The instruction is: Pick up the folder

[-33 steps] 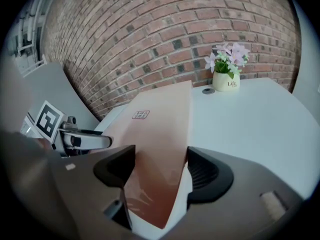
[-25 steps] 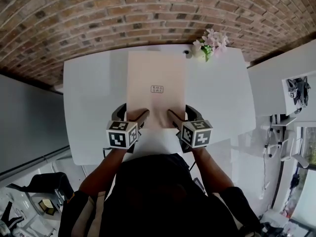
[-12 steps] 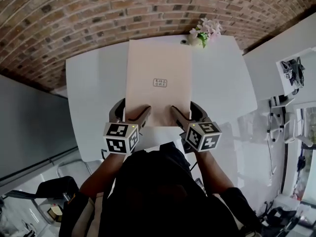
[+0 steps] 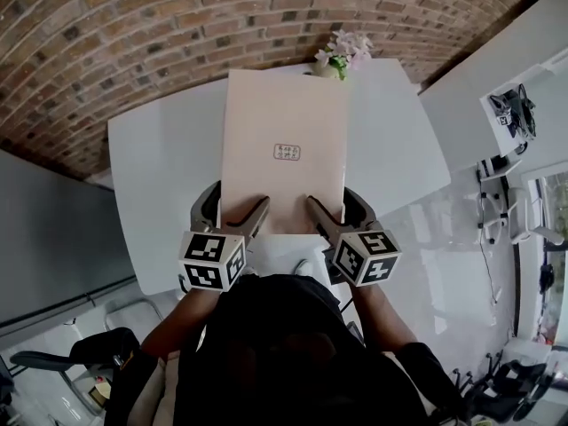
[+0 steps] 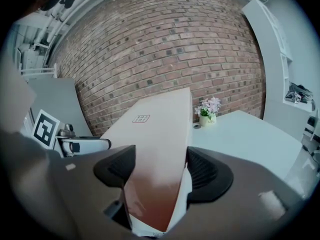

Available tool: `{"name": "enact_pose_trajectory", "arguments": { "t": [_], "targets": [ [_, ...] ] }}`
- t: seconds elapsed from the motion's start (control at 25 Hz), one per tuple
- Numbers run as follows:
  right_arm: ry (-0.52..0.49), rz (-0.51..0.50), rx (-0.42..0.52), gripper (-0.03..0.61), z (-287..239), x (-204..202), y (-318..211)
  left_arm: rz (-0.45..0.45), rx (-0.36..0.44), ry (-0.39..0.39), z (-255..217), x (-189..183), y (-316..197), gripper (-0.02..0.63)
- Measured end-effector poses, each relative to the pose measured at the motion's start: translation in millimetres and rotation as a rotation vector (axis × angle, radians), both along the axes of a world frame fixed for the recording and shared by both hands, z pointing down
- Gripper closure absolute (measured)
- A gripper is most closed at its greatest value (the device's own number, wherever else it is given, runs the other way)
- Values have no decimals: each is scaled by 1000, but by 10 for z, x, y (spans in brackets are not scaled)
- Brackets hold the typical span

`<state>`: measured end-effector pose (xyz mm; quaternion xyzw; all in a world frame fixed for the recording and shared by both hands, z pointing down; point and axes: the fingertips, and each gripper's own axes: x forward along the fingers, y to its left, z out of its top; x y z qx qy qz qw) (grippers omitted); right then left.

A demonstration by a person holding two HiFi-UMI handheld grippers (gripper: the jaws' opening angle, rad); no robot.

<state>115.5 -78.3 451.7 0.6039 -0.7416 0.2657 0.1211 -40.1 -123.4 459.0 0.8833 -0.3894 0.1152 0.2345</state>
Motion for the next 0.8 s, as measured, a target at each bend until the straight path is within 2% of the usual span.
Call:
{"name": "enact_pose_trajectory", "arguments": {
  "t": [0.44,0.8],
  "targets": [
    [29,85,89,253,-418,928,633,67,58,47,-370,961,513,198],
    [35,131,137,256,-605,1676,1243,116,125,57,-578,1733,1043,198]
  ]
}}
